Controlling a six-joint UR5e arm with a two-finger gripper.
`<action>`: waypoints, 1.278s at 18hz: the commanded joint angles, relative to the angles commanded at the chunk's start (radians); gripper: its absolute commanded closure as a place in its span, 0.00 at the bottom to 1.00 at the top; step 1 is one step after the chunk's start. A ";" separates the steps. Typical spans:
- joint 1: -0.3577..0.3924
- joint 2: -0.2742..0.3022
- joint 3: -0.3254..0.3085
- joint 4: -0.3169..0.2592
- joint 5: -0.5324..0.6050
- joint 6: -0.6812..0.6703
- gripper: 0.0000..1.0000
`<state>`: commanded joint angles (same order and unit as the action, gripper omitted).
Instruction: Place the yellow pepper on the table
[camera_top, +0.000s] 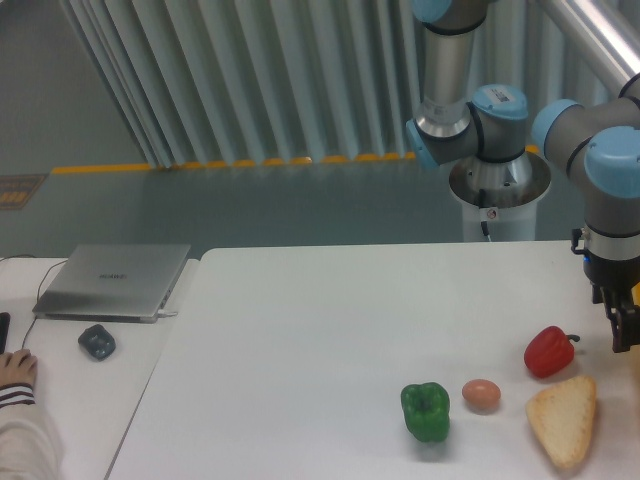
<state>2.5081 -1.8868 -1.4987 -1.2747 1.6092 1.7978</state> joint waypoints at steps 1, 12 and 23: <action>0.002 -0.002 -0.006 0.002 -0.006 0.005 0.00; 0.015 0.017 -0.081 0.106 -0.017 -0.029 0.00; 0.075 0.018 -0.065 0.167 -0.071 -0.305 0.00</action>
<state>2.5832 -1.8684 -1.5632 -1.1075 1.5385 1.4929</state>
